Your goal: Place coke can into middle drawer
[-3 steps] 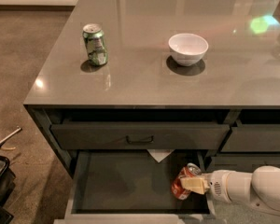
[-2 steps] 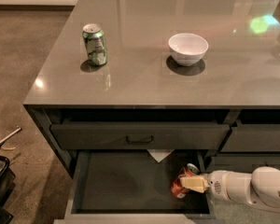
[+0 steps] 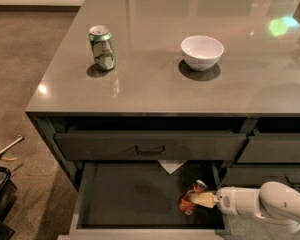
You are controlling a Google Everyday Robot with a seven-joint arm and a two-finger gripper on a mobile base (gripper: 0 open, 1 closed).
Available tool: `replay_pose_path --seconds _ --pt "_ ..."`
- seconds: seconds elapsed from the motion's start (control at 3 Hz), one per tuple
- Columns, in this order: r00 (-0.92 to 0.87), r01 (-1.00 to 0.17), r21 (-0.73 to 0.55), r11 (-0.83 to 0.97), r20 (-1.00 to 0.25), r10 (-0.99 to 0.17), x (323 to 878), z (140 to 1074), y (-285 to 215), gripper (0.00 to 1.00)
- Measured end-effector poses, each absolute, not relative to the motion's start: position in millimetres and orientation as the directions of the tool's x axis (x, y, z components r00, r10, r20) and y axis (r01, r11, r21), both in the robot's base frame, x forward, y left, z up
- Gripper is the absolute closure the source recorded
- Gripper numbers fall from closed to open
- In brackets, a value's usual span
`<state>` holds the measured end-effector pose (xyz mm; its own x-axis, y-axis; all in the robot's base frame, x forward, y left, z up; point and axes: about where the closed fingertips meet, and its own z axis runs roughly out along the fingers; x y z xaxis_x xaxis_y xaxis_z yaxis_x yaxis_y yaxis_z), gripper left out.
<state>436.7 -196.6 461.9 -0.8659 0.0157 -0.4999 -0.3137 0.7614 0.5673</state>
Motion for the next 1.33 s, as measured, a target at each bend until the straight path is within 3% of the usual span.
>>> replay_pose_path --seconds 0.33,1.33 --pt "-0.867 -0.313 0.570 0.760 -0.497 0.016 436.1 460.1 -195.6 0.81" --pt "-0.867 -0.313 0.570 0.760 -0.497 0.016 436.1 460.0 -195.6 0.11"
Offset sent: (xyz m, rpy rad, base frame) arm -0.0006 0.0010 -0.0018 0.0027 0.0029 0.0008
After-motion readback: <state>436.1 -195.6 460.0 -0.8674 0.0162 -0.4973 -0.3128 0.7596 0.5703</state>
